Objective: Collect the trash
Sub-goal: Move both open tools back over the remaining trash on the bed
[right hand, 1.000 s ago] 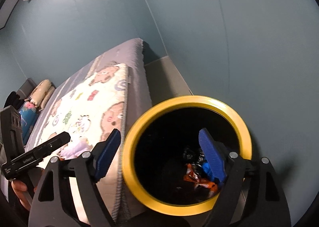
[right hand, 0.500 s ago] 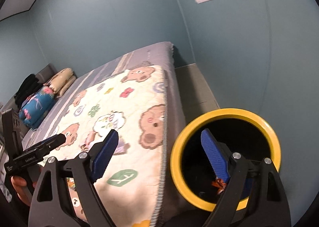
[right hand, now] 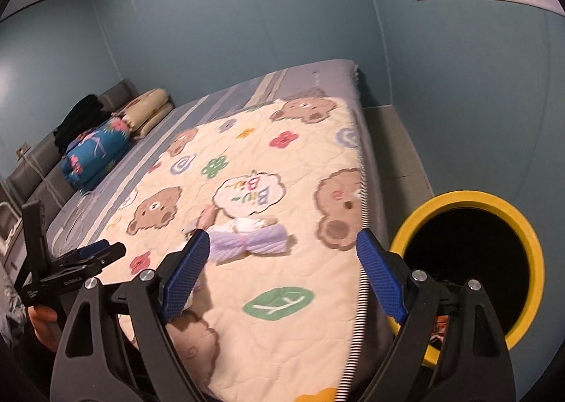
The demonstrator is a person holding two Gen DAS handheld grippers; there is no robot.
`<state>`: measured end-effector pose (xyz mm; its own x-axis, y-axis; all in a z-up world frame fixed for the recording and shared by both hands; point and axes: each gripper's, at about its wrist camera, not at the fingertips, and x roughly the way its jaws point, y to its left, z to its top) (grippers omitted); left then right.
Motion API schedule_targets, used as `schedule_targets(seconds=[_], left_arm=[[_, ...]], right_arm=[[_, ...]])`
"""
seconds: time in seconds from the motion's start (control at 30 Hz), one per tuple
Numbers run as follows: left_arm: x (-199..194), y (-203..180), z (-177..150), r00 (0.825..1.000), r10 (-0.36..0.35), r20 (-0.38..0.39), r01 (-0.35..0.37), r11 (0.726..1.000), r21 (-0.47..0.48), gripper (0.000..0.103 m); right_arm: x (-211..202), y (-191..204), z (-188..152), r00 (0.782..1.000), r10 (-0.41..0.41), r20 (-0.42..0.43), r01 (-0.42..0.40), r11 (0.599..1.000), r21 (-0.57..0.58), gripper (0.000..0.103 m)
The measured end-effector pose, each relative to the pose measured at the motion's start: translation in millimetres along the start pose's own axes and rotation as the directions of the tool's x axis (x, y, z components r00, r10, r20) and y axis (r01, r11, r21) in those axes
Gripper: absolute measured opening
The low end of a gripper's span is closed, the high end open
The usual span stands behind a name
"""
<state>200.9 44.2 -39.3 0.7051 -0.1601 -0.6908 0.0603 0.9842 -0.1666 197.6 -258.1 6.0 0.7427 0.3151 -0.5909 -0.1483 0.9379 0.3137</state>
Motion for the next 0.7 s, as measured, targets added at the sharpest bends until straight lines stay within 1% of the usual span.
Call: schedule_targets(seconds=[0.1,0.33,0.47,0.7], left_arm=[[3,18,-11,1.0,0.02,-0.019,-0.02,1.0,-0.024,0.095],[19,49,-32,0.997,0.031,-0.072,-0.037,0.995,-0.09,0.095],[30,63,-42,0.995,0.038,-0.095,-0.049,0.991,-0.122,0.095],[46,88,-58,0.99,0.034,-0.136,-0.059,0.98,-0.188,0.095]], right_arm=[[12,14,-3,0.999,0.024,-0.027,-0.025,1.0,-0.014,0.081],[40,46,-13,0.993,0.073,-0.088,-0.079,0.995,-0.064,0.081],[60,61,-22,0.986,0.094,-0.138,-0.106,0.991,-0.084,0.081],[101,83,-37,0.963,0.142,-0.228,-0.168,0.981,-0.099,0.081]])
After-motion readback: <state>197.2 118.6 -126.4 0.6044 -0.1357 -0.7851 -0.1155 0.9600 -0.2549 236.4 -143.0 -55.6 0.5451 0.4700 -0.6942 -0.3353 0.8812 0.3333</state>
